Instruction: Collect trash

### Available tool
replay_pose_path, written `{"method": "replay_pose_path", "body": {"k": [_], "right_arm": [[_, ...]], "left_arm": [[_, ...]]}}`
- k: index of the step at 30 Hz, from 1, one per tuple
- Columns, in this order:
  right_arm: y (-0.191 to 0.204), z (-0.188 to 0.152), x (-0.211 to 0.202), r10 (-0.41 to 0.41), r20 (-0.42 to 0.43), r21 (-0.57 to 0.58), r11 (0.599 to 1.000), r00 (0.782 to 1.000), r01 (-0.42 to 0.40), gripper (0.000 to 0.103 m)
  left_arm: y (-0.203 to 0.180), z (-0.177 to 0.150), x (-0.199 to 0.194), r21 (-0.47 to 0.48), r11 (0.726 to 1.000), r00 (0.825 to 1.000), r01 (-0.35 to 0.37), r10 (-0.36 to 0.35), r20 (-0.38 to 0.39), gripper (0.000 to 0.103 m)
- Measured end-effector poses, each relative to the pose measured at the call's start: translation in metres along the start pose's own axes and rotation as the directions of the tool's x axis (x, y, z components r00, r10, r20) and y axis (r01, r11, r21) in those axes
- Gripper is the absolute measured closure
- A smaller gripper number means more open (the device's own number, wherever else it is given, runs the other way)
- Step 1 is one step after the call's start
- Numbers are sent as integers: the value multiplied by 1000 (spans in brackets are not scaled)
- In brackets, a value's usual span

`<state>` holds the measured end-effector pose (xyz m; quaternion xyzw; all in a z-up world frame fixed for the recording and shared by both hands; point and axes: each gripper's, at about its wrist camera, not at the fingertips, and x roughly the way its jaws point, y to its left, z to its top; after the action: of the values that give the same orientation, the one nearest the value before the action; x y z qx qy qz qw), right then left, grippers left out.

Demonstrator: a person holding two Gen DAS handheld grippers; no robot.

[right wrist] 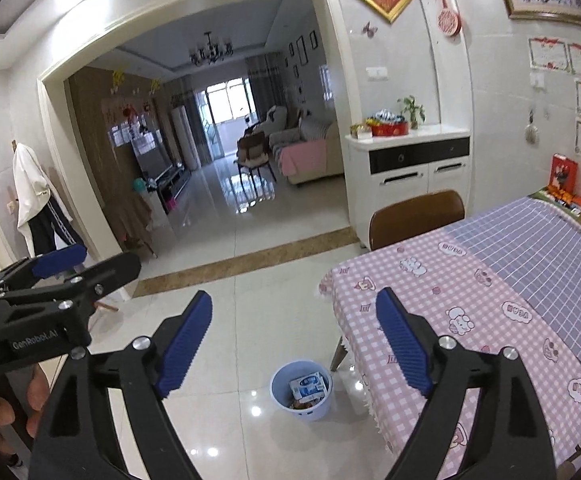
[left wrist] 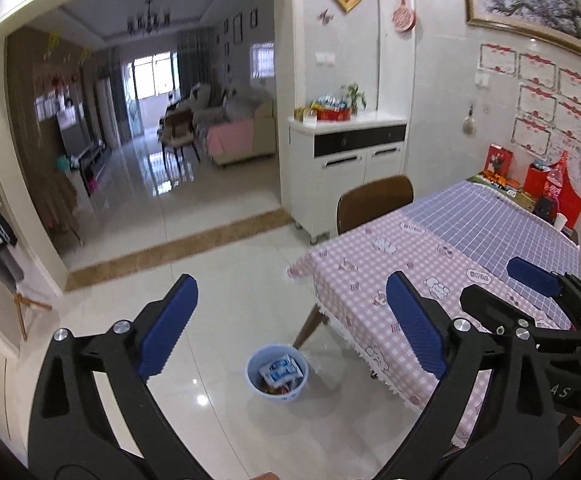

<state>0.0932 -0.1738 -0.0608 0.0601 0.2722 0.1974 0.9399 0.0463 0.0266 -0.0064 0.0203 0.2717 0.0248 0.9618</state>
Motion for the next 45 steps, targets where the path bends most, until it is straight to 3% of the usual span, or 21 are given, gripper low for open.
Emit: {"method": "replay_pose_path", "body": {"k": [5,17,32,45], "right_arm": [[27,-4,-30,-38,61,18,999,997,37,17],[67,-10,-61,-100,103,17,995,990,99,15],[87,-11,-65,-116,109,2,993,987,117,15],[87,-9,-59,-115,99,-10,993,988,117,15]], "left_arm": [[17,-3,-33,31,999,999,9,-11,53,9],[51,-8,-75,16,998,990,56,-58,125,8],[62,-8,-84,5,999,985,54,-54,165,8],[61,-8,-78,6,998,987,58,-58,148,8]]}}
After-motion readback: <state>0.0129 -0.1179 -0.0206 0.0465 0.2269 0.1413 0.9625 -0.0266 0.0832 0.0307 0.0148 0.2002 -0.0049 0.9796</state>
